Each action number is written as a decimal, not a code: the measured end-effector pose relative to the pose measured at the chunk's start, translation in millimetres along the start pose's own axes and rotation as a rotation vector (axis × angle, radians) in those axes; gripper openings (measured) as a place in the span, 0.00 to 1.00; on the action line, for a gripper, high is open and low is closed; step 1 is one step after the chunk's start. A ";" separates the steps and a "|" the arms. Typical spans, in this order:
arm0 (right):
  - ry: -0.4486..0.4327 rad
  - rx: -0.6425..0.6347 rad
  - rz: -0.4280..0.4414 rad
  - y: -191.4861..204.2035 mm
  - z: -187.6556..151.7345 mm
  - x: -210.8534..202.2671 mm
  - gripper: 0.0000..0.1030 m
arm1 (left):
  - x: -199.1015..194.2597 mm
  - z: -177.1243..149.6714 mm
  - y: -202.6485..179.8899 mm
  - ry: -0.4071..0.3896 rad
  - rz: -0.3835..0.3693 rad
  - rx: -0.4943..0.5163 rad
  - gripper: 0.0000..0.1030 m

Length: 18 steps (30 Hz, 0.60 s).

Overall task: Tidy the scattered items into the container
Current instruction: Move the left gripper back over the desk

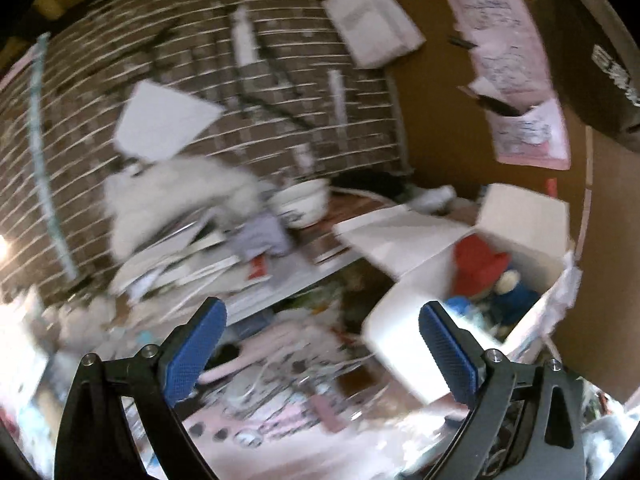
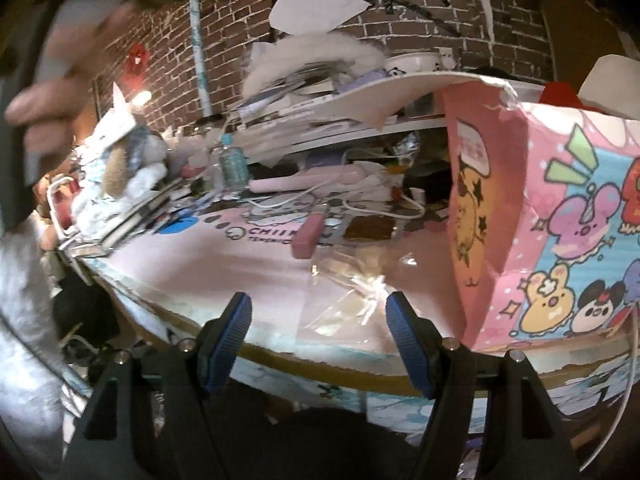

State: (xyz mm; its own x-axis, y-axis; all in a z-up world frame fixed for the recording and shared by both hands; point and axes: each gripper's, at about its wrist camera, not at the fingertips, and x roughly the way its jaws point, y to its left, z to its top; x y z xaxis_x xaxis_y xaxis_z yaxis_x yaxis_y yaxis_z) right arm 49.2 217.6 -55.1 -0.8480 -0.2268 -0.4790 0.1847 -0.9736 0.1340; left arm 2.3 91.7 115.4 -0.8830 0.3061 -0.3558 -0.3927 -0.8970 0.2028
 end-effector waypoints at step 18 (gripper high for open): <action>0.002 -0.022 -0.121 -4.3 4.9 42.2 0.83 | -22.5 -135.0 46.6 0.090 0.277 -0.158 0.99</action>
State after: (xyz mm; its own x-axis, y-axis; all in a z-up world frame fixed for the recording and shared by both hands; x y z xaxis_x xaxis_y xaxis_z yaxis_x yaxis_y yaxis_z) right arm 10.1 212.4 -71.6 -0.8637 -0.1077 -0.4924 0.0921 -0.9942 0.0559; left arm 38.6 0.0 9.7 -0.9216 0.0204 -0.3876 -0.0897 -0.9828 0.1617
